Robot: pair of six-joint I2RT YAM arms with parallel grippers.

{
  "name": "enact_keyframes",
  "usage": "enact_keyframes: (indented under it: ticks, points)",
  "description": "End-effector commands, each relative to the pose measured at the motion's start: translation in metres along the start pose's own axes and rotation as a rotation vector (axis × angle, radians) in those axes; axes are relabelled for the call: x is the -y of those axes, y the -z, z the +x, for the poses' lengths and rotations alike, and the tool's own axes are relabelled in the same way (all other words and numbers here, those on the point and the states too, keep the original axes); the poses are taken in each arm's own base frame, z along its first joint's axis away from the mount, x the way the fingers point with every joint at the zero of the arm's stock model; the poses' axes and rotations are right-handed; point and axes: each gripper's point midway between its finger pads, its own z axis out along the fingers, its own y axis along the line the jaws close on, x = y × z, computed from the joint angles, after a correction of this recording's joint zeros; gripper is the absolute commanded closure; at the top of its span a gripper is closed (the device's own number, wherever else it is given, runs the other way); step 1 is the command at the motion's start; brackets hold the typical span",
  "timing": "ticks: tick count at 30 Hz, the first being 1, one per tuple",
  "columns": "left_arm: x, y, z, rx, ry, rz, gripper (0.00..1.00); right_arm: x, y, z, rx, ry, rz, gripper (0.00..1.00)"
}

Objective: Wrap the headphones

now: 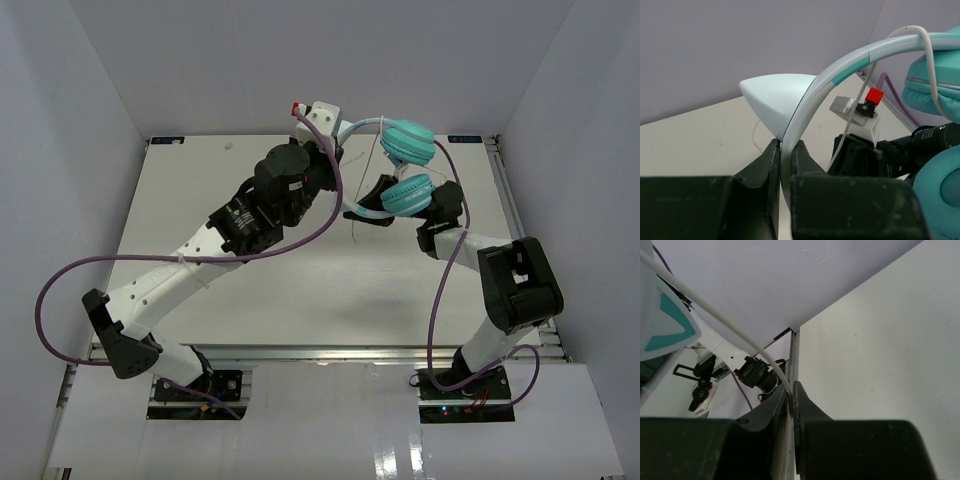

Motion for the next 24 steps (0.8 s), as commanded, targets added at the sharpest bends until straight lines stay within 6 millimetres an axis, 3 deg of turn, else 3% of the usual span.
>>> enact_keyframes:
  ticks: [1, 14, 24]
  points:
    - [-0.007, 0.017, -0.088, 0.233, 0.158, 0.014, 1.00, -0.041, -0.010, 0.001, 0.025, 0.195, -0.144, 0.87]
    - [-0.046, 0.006, -0.096, 0.236, 0.164, -0.067, 1.00, -0.068, -0.014, 0.016, 0.021, 0.208, -0.170, 0.89]
    - [-0.097, 0.001, -0.099, 0.237, 0.153, -0.174, 1.00, -0.093, -0.027, 0.044, -0.041, 0.246, -0.207, 0.91]
